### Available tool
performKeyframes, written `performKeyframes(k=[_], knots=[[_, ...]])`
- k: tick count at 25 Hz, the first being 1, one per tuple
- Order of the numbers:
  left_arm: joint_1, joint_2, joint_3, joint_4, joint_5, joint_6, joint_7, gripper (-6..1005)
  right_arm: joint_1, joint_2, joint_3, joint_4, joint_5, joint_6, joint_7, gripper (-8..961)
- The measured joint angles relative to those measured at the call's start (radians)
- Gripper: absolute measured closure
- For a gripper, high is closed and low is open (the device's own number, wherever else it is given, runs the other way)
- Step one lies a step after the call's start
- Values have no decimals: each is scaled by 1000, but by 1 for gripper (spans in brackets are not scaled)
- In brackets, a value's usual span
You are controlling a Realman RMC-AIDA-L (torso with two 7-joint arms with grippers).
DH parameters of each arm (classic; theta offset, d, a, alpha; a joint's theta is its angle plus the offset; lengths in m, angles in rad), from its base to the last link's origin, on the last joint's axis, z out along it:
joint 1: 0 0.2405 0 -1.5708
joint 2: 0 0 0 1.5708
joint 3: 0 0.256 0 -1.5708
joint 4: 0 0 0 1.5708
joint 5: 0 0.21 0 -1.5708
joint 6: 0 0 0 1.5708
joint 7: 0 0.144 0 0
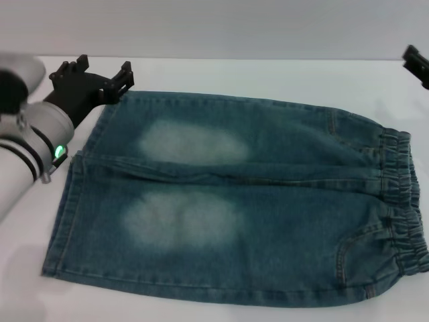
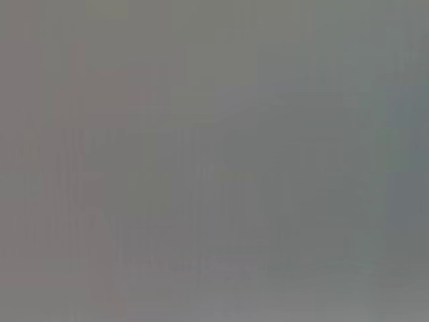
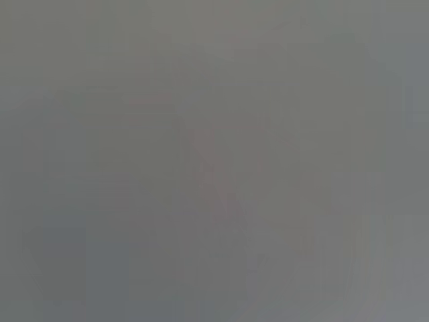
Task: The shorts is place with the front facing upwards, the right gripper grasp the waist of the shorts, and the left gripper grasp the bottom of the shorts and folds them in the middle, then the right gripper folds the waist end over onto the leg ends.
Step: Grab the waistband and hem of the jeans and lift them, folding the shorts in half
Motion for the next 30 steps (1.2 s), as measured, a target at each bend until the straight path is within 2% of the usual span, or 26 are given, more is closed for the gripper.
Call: performKeyframes(k=[1,2,3,4,5,6,7,8,11,12,13,14,16,19,20,24,30], knots=[[41,-16,-156,-209,49,-357,11,190,-14,15,50,72,-34,102,0,137],[41,-16,-156,-209,49,-357,11,190,-25,25,76,118,-56,171,-1,137],[50,-26,-200,-263,59,-453,16,190,-63,56,139,262,-102,334,-1,137],[50,-26,-200,-263,59,-453,16,190,-63,56,139,262,-102,334,-1,138],[60,-36,-242,-315,67,-555,24,190,-80,73,172,328,-120,421,-2,138],[60,-36,-242,-315,67,-555,24,190,-91,93,208,390,-132,516,-6,139],[71,-48,-340,-429,71,-779,54,190,-98,113,245,444,-138,602,-14,139],[70,-48,-365,-457,71,-850,58,190,-102,128,277,487,-141,683,-25,140],[69,-48,-389,-485,70,-910,60,190,-96,171,362,593,-142,936,-71,140],[65,-47,-441,-546,76,-1064,60,191,-91,182,389,627,-142,1019,-83,140],[66,-46,-462,-579,92,-1140,65,191,-86,193,420,668,-142,1115,-93,140],[66,-46,-462,-579,92,-1140,65,191,-86,193,420,668,-142,1115,-93,140],[92,-47,-468,-634,140,-1203,110,191,-85,198,443,695,-136,1186,-96,140],[109,-49,-463,-658,163,-1223,130,193,-85,198,484,719,-127,1281,-96,141],[117,-49,-466,-685,178,-1298,137,194,-85,199,519,726,-115,1336,-96,141],[109,-48,-499,-696,178,-1417,138,197,-90,202,576,727,-96,1396,-101,141],[136,-48,-502,-734,179,-1464,138,202,-99,204,666,722,-58,1479,-108,141]])
